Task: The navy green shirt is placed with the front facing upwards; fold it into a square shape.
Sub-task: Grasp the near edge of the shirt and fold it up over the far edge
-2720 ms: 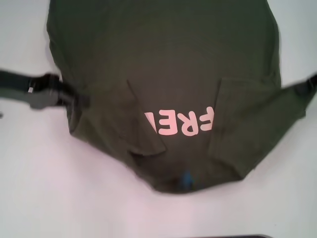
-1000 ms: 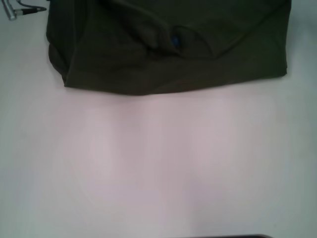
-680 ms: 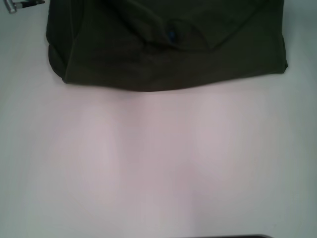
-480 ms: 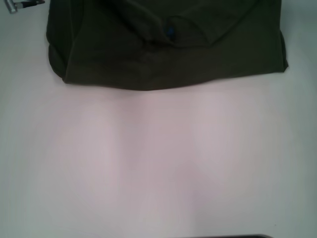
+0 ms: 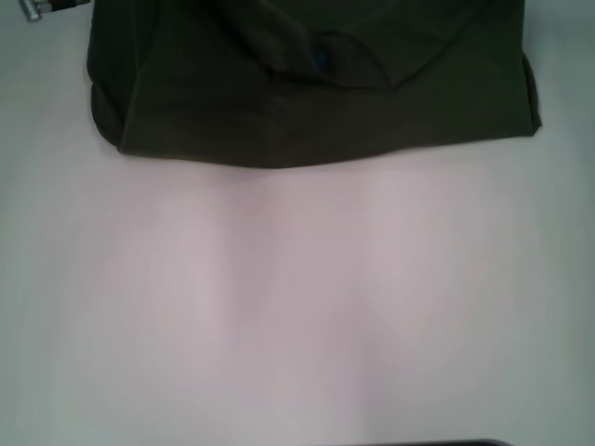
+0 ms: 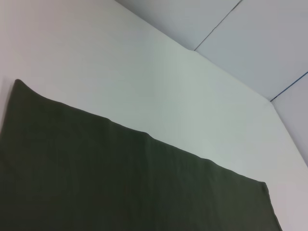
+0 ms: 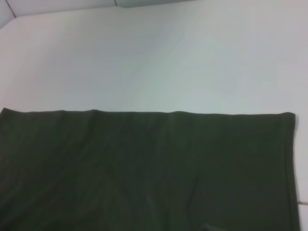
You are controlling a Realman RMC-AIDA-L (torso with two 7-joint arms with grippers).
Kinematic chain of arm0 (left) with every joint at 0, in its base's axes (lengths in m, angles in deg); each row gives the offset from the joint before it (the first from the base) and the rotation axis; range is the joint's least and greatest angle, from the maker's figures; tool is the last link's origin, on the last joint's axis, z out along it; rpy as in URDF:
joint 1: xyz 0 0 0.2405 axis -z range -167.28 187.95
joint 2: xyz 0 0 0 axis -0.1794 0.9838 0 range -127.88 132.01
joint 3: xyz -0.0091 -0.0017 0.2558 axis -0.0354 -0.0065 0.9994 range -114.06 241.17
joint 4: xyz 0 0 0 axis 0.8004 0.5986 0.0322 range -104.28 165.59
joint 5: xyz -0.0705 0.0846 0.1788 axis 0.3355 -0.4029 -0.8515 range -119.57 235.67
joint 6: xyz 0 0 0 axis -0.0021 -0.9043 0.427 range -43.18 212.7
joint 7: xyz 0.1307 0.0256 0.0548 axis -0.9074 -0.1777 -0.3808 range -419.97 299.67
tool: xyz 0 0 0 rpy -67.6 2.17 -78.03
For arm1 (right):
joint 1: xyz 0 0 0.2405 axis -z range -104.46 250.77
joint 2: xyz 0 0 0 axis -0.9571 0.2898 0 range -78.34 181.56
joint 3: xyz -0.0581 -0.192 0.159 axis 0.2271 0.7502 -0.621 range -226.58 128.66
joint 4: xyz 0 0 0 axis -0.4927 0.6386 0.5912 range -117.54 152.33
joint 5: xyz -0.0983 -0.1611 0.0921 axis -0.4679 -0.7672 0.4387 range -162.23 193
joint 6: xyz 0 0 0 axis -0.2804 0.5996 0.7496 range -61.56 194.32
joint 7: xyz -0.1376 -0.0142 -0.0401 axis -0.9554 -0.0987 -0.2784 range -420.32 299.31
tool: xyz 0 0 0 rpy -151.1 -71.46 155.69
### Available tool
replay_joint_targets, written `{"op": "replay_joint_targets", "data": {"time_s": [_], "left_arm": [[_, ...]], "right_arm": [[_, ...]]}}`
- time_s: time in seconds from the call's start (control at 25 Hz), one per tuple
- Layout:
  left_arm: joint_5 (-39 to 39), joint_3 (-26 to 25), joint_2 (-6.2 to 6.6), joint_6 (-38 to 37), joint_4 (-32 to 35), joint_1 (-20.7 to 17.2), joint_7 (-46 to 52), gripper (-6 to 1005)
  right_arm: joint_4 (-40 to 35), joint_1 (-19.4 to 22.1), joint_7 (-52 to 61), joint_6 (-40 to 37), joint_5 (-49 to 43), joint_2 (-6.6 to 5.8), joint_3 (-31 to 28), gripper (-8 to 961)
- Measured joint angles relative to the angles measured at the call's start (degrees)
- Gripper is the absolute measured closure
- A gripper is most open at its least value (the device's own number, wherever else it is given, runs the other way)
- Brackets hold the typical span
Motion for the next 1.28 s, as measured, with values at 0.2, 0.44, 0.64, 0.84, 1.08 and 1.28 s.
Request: {"op": "replay_joint_targets", "data": {"time_s": [0.2, 0.44, 0.64, 0.84, 1.08, 1.28], "left_arm": [[0.0, 0.0, -0.03, 0.2, -0.1, 0.0, 0.2, 915], [0.0, 0.0, -0.04, 1.6, -0.4, 0.5, 0.1, 901], [0.0, 0.7, 0.02, 2.9, -0.3, 1.5, 0.0, 889], [-0.2, 2.0, 0.21, 5.2, 1.6, 2.3, 0.0, 876], [0.1, 2.0, -0.05, 6.2, 1.6, 1.9, -0.2, 862], [0.4, 1.7, -0.23, 7.5, 1.7, 1.7, 0.1, 850]], "right_arm": [[-0.3, -0.3, 0.0, 0.8, 0.0, 0.1, 0.1, 843], [-0.6, -0.5, 0.4, 1.9, 0.0, -0.01, 0.1, 830], [-0.9, -0.7, 0.5, 2.7, 0.0, -0.15, -0.2, 820], [-0.3, -0.8, 0.1, 4.0, -0.1, 0.08, 0.5, 809], [-0.2, -0.8, 0.0, 5.2, -0.1, 0.25, 1.4, 797], [-0.2, -1.0, -0.1, 5.7, -0.3, 0.13, 3.1, 787]]}}
